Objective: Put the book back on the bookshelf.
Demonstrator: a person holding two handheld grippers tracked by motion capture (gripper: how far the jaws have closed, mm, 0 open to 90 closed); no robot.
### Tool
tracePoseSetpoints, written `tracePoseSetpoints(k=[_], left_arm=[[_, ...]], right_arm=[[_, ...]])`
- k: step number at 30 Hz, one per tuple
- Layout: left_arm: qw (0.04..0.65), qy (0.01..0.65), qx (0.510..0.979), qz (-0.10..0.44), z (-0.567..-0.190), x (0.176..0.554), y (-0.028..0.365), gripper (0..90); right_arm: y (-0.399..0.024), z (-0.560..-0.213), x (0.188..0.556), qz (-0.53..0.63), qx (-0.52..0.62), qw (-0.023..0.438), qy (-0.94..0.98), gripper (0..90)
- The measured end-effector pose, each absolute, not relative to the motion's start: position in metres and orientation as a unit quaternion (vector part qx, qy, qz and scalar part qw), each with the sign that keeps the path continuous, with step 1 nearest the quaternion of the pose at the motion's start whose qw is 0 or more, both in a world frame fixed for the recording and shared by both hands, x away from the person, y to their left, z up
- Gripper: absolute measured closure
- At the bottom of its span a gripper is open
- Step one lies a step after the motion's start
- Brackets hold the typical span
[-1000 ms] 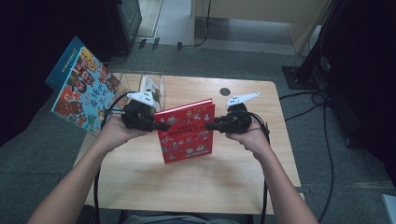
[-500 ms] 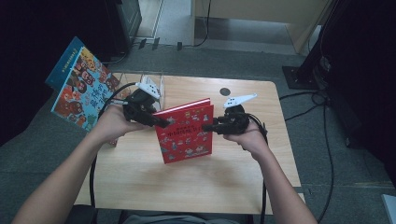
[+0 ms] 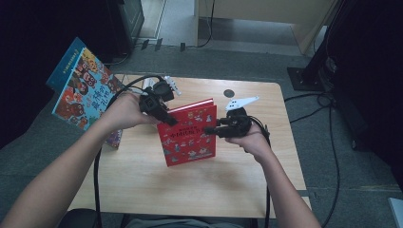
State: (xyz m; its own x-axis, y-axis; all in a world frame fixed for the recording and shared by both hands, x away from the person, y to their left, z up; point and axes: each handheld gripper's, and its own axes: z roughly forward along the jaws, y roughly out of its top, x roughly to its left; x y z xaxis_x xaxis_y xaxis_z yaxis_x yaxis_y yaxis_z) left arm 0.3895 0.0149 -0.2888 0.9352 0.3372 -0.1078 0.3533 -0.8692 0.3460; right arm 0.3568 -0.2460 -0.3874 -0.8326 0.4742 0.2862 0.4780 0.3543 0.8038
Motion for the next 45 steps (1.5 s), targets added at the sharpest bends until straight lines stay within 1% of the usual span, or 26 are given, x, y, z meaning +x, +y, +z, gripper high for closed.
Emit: tracePoseSetpoints(k=[4, 6, 11, 17, 22, 26, 28, 32, 36, 45], left_arm=[[0.170, 0.168, 0.971, -0.023, -0.289, 0.391, 0.009, 68.9], [0.155, 0.152, 0.976, -0.023, -0.287, 0.391, 0.005, 69.6], [0.140, 0.156, 0.978, -0.026, -0.285, 0.395, -0.002, 69.9], [0.146, 0.144, 0.977, -0.053, -0.282, 0.395, 0.001, 76.4], [0.140, 0.140, 0.979, -0.052, -0.278, 0.390, -0.002, 79.2], [0.138, 0.153, 0.977, -0.054, -0.274, 0.390, -0.002, 80.3], [0.149, 0.166, 0.973, -0.059, -0.270, 0.392, 0.003, 80.5], [0.152, 0.173, 0.971, -0.058, -0.266, 0.393, 0.009, 80.5], [0.166, 0.192, 0.966, -0.056, -0.262, 0.396, 0.020, 80.5], [0.181, 0.237, 0.953, -0.060, -0.257, 0.396, 0.048, 80.5]], right_arm=[[-0.247, -0.390, 0.356, -0.493, -0.283, 0.001, -0.823, 55.3], [-0.248, -0.391, 0.356, -0.497, -0.281, 0.003, -0.821, 55.3], [-0.248, -0.394, 0.356, -0.486, -0.277, 0.001, -0.829, 54.1], [-0.253, -0.397, 0.354, -0.496, -0.263, 0.011, -0.827, 52.9], [-0.261, -0.400, 0.351, -0.500, -0.263, 0.011, -0.825, 52.1], [-0.266, -0.403, 0.347, -0.495, -0.268, 0.006, -0.826, 50.2], [-0.270, -0.407, 0.347, -0.486, -0.280, 0.005, -0.828, 50.0], [-0.275, -0.414, 0.346, -0.486, -0.293, 0.003, -0.823, 50.0], [-0.278, -0.425, 0.345, -0.474, -0.309, -0.006, -0.824, 49.0], [-0.275, -0.452, 0.345, -0.430, -0.336, -0.048, -0.837, 47.2]])
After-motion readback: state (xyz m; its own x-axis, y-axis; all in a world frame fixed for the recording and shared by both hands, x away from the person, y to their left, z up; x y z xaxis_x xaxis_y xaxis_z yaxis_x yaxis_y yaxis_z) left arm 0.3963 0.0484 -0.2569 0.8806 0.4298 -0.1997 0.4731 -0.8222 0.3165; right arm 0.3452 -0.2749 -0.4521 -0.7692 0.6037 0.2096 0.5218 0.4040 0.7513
